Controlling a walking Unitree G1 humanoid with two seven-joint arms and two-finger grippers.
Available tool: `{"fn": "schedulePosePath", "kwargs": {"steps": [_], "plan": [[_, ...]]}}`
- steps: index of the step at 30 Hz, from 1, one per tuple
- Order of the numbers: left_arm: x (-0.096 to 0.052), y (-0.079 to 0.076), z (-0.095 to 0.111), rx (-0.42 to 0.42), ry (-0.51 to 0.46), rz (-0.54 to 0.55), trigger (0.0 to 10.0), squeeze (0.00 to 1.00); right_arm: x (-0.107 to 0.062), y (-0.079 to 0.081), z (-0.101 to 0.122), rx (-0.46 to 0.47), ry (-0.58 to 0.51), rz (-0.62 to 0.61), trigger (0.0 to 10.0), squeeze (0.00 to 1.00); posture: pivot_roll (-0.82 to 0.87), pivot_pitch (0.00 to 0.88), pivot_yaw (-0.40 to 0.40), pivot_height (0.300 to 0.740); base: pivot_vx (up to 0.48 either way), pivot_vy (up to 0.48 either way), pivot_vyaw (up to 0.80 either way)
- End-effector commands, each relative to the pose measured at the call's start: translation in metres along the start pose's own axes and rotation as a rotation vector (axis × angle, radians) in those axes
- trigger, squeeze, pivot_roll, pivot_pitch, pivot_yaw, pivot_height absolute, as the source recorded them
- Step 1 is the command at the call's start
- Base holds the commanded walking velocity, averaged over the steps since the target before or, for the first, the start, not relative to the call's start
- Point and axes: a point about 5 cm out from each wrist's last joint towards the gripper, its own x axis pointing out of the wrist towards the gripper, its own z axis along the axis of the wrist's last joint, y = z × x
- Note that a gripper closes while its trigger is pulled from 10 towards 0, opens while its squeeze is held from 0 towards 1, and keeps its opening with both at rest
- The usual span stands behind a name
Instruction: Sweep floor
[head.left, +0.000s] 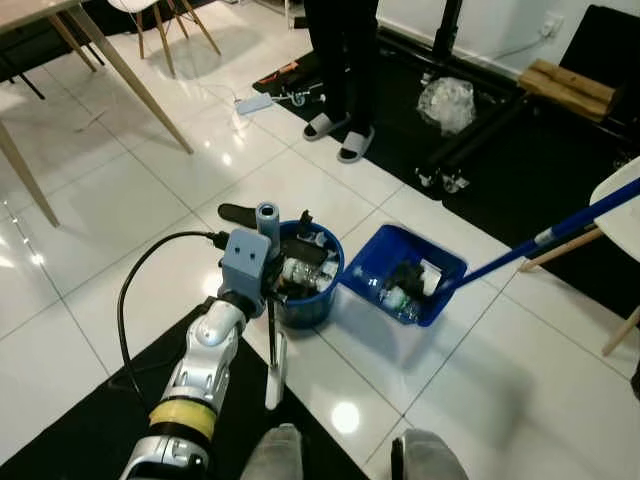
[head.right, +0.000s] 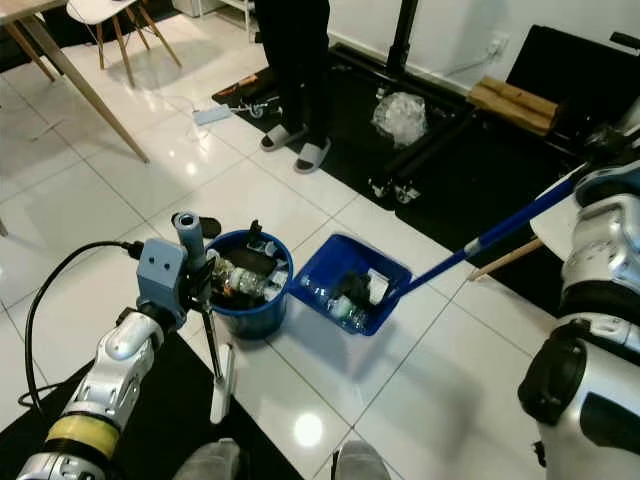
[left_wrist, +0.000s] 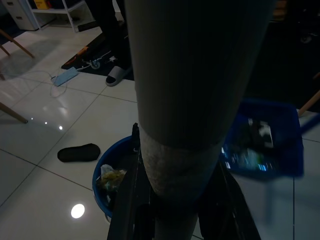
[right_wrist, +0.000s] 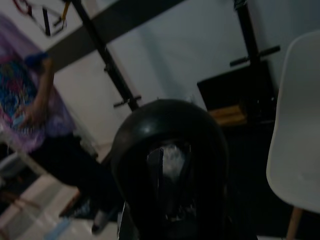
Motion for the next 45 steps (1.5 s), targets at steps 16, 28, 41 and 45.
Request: {"fn": "schedulePosePath", "kwargs": {"steps": [16, 28, 41, 45], "plan": [[0.002, 0.003, 0.001, 0.020, -0.003, 0.041, 10.0, 0.00, 0.010, 0.080, -0.012, 0.030, 0.018, 0.270, 10.0, 0.00, 0.04, 0.008, 0.006, 0.740, 0.000, 0.000, 0.00], [0.001, 0.005, 0.001, 0.010, -0.003, 0.053, 10.0, 0.00, -0.001, 0.107, -0.040, -0.011, 0.107, 0.384, 10.0, 0.00, 0.04, 0.004, 0.001, 0.740, 0.000, 0.000, 0.00], [-0.001, 0.001, 0.001, -0.014, -0.023, 0.030, 10.0, 0.00, -0.007, 0.105, -0.040, 0.015, 0.099, 0.394, 10.0, 0.00, 0.03, 0.000, 0.005, 0.740, 0.000, 0.000, 0.00], [0.000, 0.001, 0.003, -0.019, -0.027, 0.020, 10.0, 0.00, -0.009, 0.109, -0.039, 0.038, 0.094, 0.408, 10.0, 0.00, 0.04, 0.000, 0.007, 0.740, 0.000, 0.000, 0.00]]}}
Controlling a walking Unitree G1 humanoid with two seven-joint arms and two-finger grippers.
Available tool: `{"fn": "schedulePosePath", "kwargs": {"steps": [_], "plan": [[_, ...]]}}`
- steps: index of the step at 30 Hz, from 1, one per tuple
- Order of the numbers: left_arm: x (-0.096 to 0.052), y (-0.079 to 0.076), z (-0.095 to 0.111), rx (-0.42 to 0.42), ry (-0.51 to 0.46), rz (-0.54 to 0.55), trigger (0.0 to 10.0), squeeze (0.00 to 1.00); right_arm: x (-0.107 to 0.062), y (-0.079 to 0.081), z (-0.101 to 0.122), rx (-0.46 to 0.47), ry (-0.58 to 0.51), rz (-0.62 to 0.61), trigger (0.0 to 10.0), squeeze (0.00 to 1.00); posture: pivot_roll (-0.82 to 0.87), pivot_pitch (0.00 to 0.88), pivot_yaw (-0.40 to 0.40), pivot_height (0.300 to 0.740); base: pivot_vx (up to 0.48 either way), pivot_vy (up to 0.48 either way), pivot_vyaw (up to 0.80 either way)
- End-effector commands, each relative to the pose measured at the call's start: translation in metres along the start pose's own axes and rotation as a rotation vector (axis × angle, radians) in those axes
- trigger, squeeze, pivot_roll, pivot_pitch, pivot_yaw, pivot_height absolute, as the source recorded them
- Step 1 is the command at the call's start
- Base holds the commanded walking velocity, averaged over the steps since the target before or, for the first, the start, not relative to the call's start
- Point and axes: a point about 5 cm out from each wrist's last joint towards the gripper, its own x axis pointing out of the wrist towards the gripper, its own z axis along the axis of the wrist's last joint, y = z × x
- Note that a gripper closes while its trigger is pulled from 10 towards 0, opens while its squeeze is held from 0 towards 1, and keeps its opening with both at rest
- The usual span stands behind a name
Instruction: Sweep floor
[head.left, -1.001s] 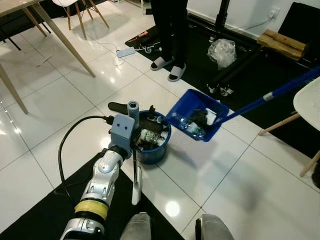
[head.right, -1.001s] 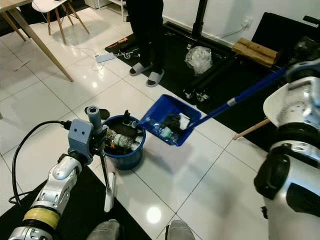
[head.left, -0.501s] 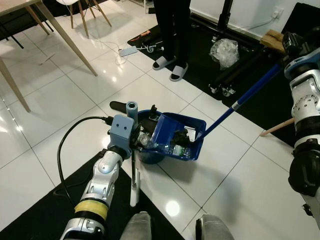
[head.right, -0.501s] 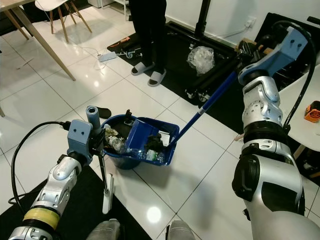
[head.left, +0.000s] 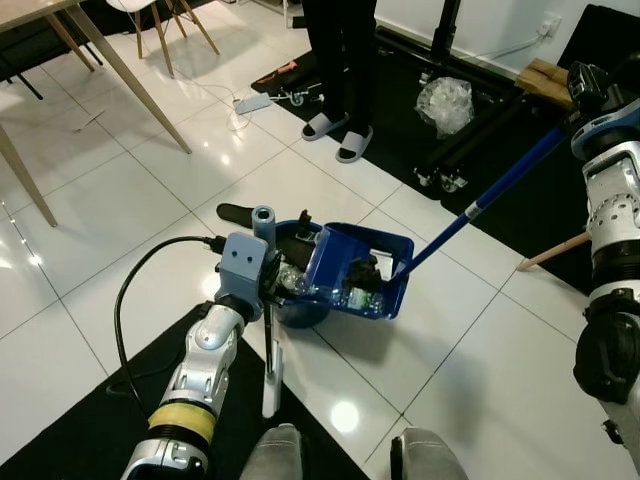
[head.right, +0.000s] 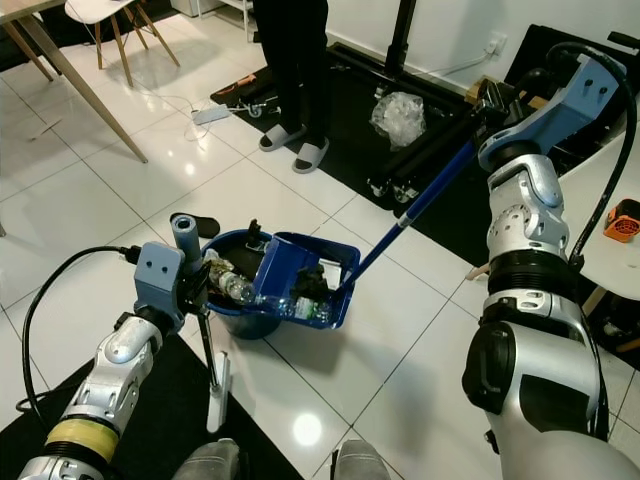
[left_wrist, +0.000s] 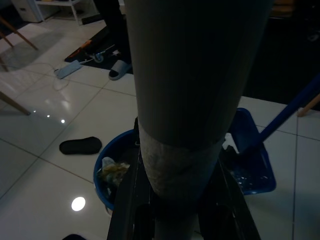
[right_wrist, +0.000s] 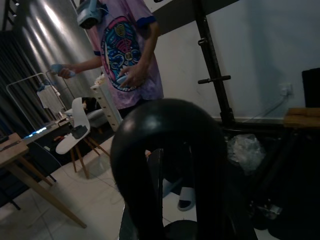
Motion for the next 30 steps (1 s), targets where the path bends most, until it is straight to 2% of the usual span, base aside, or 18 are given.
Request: {"fn": "schedulePosePath", "kwargs": {"steps": [1, 8, 19, 26, 30], "plan": [[0.003, -0.001, 0.009, 0.003, -0.044, -0.008, 10.0, 0.00, 0.002, 0.005, 0.010, 0.046, -0.053, 0.014, 10.0, 0.00, 0.04, 0.000, 0.006, 0.740, 0.000, 0.000, 0.00], [0.001, -0.003, 0.010, -0.006, -0.053, -0.039, 10.0, 0.00, 0.001, 0.008, 0.008, 0.054, -0.051, 0.017, 10.0, 0.00, 0.04, 0.000, 0.007, 0.740, 0.000, 0.000, 0.00], [-0.001, -0.004, 0.011, -0.019, -0.062, -0.057, 10.0, 0.00, -0.002, 0.016, 0.004, 0.075, -0.041, 0.030, 10.0, 0.00, 0.04, 0.000, 0.006, 0.740, 0.346, 0.000, 0.00], [-0.002, -0.004, 0.011, -0.022, -0.066, -0.063, 10.0, 0.00, -0.007, 0.019, -0.002, 0.089, -0.027, 0.034, 10.0, 0.00, 0.04, 0.000, 0.001, 0.740, 0.000, 0.000, 0.00], [-0.003, -0.005, 0.011, -0.024, -0.075, -0.064, 10.0, 0.00, -0.015, 0.016, -0.012, 0.098, -0.001, 0.016, 10.0, 0.00, 0.05, 0.000, 0.000, 0.740, 0.000, 0.000, 0.00]]}}
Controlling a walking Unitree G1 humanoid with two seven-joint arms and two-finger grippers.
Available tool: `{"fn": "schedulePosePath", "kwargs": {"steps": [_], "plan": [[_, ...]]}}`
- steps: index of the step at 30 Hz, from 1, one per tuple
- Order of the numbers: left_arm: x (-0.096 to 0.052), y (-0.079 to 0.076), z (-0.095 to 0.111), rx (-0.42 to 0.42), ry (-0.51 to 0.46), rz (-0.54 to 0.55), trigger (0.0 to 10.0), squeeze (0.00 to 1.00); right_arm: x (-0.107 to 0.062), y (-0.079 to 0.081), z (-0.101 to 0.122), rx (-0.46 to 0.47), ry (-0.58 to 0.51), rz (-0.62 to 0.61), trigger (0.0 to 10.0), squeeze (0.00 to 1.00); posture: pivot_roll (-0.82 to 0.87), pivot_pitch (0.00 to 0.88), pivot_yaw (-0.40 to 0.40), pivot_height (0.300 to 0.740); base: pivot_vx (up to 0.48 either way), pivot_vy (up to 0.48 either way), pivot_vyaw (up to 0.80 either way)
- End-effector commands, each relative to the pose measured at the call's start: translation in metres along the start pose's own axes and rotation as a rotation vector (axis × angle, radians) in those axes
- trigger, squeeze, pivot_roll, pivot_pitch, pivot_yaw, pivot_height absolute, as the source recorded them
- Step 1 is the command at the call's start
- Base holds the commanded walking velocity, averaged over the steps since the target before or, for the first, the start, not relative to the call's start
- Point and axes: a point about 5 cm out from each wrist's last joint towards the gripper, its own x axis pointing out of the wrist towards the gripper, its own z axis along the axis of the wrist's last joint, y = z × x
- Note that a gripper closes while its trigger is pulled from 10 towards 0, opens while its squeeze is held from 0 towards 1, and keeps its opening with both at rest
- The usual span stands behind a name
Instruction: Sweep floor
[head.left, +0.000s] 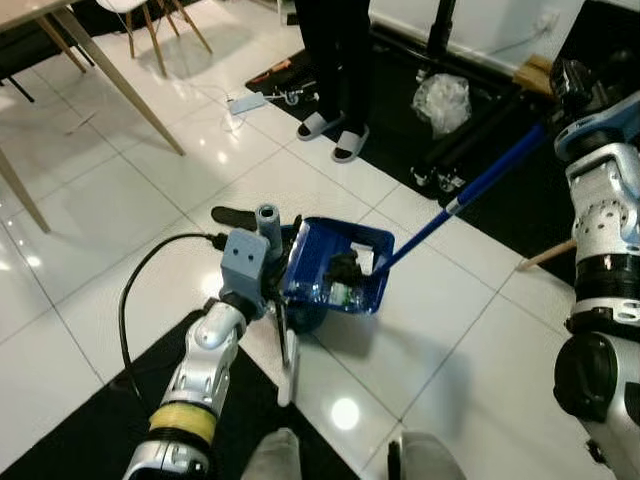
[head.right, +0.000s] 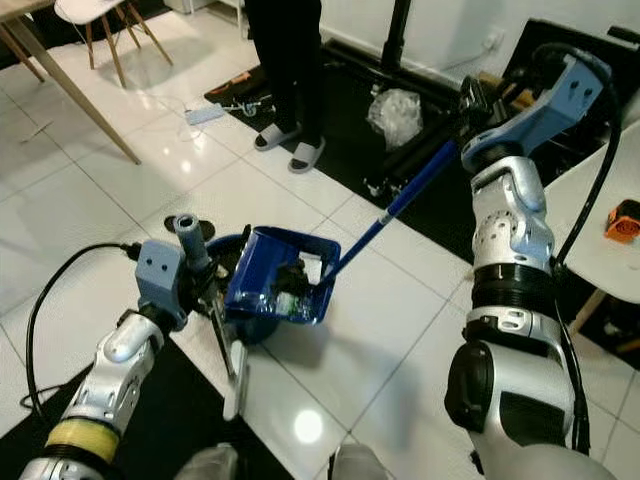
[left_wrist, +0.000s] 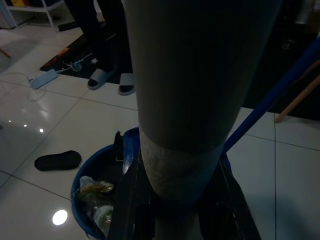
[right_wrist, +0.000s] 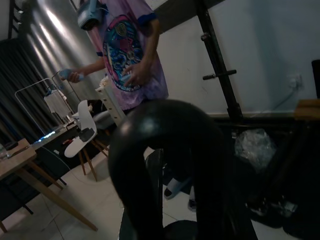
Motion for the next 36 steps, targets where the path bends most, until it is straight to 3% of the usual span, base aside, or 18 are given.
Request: {"fn": "schedulePosePath", "kwargs": {"steps": [1, 12, 24, 30, 36], "plan": [[-0.002, -0.001, 0.004, -0.004, -0.034, 0.001, 10.0, 0.00, -0.005, 0.000, -0.004, 0.037, 0.003, -0.004, 10.0, 0.00, 0.05, 0.000, 0.000, 0.740, 0.000, 0.000, 0.00], [0.001, 0.001, 0.005, 0.003, -0.030, -0.003, 10.0, 0.00, -0.012, 0.000, 0.008, 0.068, -0.014, -0.006, 10.0, 0.00, 0.05, 0.000, 0.006, 0.740, 0.000, 0.000, 0.00], [-0.001, 0.001, 0.004, 0.003, -0.028, -0.008, 10.0, 0.00, -0.026, -0.017, 0.037, 0.079, -0.101, -0.071, 10.0, 0.00, 0.04, 0.000, 0.016, 0.740, 0.000, 0.000, 0.00], [0.001, 0.000, 0.004, 0.008, -0.029, -0.012, 10.0, 0.00, -0.028, -0.007, 0.025, 0.096, -0.027, -0.041, 10.0, 0.00, 0.04, 0.000, 0.011, 0.740, 0.000, 0.000, 0.00], [0.000, 0.000, 0.004, 0.013, -0.028, -0.011, 10.0, 0.00, -0.038, -0.014, 0.014, 0.102, -0.003, -0.086, 10.0, 0.00, 0.05, 0.000, 0.008, 0.740, 0.000, 0.000, 0.00]]}}
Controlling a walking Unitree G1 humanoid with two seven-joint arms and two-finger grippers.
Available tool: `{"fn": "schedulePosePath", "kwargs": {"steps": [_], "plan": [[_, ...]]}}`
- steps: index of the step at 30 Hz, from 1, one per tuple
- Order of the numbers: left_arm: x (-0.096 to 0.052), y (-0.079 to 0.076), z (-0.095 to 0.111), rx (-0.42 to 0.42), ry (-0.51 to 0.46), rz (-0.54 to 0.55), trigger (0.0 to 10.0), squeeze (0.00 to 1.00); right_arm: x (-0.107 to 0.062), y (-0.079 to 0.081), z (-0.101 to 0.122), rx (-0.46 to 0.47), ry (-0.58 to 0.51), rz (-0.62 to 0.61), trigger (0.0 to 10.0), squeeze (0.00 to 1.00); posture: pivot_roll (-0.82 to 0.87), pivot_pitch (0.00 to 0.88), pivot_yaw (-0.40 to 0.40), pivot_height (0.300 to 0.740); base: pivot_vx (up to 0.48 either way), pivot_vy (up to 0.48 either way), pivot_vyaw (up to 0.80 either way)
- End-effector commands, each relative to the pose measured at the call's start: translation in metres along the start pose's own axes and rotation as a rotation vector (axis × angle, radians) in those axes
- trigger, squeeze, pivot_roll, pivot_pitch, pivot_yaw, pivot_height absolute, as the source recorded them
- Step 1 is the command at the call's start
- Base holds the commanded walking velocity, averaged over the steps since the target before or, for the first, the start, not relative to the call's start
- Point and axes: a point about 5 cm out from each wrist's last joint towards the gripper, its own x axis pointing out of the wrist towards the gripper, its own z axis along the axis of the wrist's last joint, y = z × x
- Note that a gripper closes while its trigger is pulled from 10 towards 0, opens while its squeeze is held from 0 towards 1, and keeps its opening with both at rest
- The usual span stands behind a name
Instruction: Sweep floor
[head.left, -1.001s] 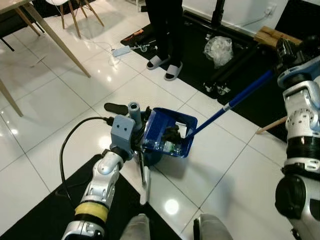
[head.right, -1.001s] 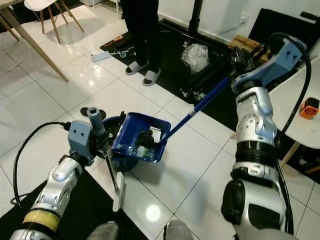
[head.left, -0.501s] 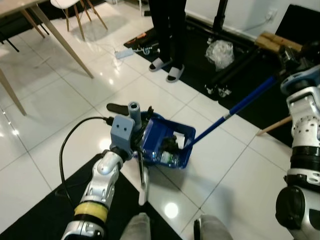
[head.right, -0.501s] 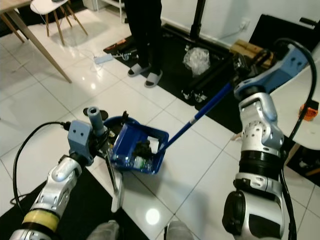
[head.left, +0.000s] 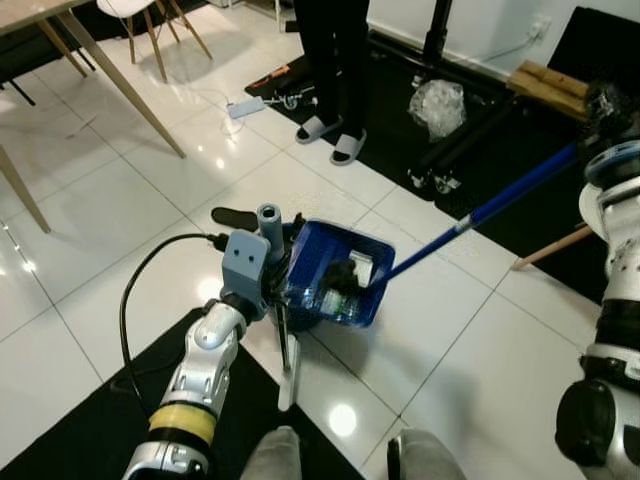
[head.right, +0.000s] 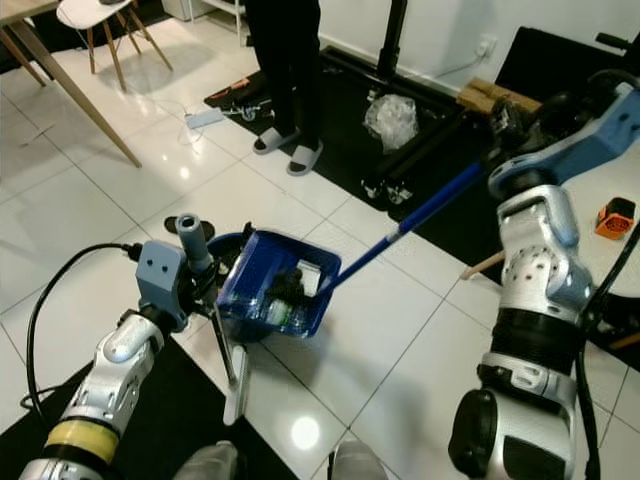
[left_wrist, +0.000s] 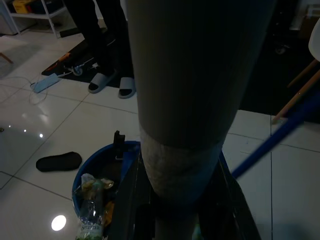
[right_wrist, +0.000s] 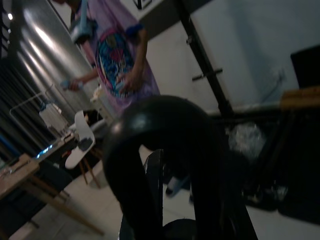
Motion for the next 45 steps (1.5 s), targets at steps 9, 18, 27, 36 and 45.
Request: {"fn": "schedulePosePath", "kwargs": {"steps": [9, 18, 27, 36, 45], "plan": [[0.000, 0.001, 0.003, 0.017, -0.026, -0.003, 10.0, 0.00, 0.000, -0.005, 0.038, 0.066, -0.134, -0.005, 10.0, 0.00, 0.04, 0.000, 0.011, 0.740, 0.000, 0.000, 0.00], [0.014, 0.010, 0.008, 0.004, -0.017, 0.037, 10.0, 0.00, 0.025, 0.005, 0.045, 0.084, -0.139, 0.042, 10.0, 0.00, 0.01, 0.000, 0.018, 0.740, 0.000, 0.000, 0.00], [0.026, 0.020, 0.010, 0.029, 0.043, 0.036, 10.0, 0.00, 0.048, 0.020, 0.055, 0.078, -0.139, 0.095, 10.0, 0.00, 0.01, 0.000, 0.033, 0.740, 0.000, 0.000, 0.00], [0.037, 0.033, 0.021, -0.008, 0.011, 0.153, 10.0, 0.00, 0.063, 0.033, 0.059, 0.094, -0.147, 0.119, 10.0, 0.00, 0.03, 0.000, 0.015, 0.740, 0.000, 0.000, 0.00], [0.032, 0.032, 0.019, -0.047, -0.026, 0.226, 10.0, 0.00, 0.061, 0.039, 0.059, 0.096, -0.163, 0.154, 10.0, 0.00, 0.02, 0.035, 0.032, 0.740, 0.000, 0.000, 0.00]]}}
